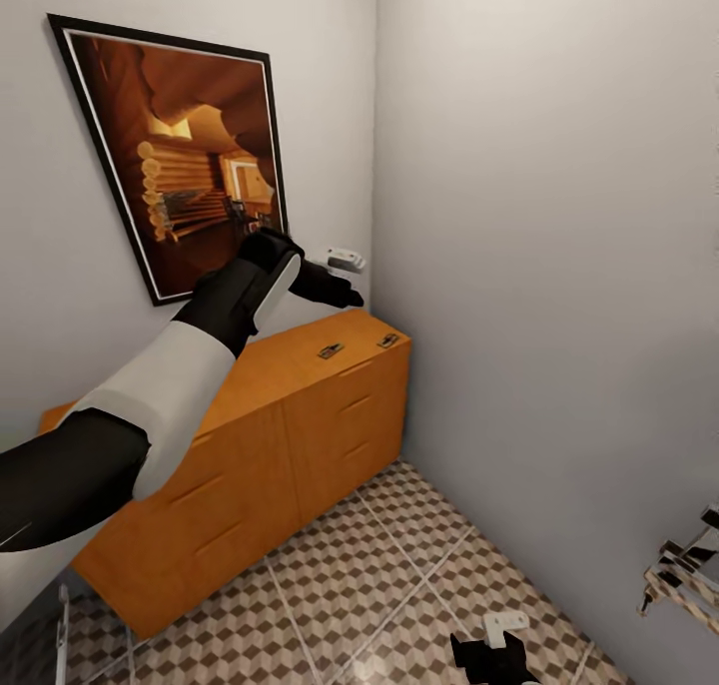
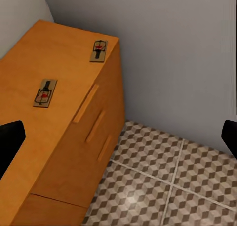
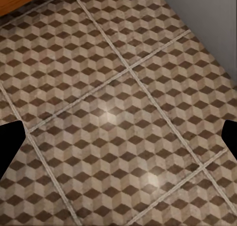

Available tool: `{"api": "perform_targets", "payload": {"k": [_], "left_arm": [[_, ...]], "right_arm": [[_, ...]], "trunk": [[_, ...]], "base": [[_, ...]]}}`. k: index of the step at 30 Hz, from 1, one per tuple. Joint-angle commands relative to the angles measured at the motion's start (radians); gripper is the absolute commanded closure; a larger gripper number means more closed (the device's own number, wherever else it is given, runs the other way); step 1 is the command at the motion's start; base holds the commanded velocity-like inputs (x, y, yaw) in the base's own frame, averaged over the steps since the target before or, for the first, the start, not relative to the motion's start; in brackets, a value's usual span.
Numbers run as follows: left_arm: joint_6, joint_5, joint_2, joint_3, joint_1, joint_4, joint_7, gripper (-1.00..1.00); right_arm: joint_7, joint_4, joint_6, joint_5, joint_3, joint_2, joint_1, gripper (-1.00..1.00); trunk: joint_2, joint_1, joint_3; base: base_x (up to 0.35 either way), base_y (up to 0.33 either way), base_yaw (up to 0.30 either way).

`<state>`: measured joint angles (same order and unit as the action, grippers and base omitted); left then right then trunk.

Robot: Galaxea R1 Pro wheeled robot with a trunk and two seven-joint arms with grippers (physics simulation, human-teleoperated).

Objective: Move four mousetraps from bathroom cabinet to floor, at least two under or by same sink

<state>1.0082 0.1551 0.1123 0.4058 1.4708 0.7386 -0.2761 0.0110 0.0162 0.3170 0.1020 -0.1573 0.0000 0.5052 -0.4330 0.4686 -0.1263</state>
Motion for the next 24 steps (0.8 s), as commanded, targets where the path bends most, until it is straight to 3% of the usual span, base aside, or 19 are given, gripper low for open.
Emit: {"api": "perform_targets", "payload": {"k": [1, 24], "left_arm": [[0.004, 0.007, 0.000, 0.002, 0.001, 0.000, 0.003, -1.00], [0.004, 0.007, 0.000, 0.002, -0.023, -0.001, 0.003, -1.00]], "right_arm": [[0.001, -0.001, 0.004, 0.010, -0.008, 0.000, 0.001, -1.00], [0.001, -0.002, 0.004, 0.011, -0.008, 0.000, 0.001, -1.00]], "trunk": [[-0.002, 0.001, -0.001], [-0.002, 0.001, 0.020]], "base": [[0.010, 0.011, -0.122], [0.002, 0.002, -0.178]]}}
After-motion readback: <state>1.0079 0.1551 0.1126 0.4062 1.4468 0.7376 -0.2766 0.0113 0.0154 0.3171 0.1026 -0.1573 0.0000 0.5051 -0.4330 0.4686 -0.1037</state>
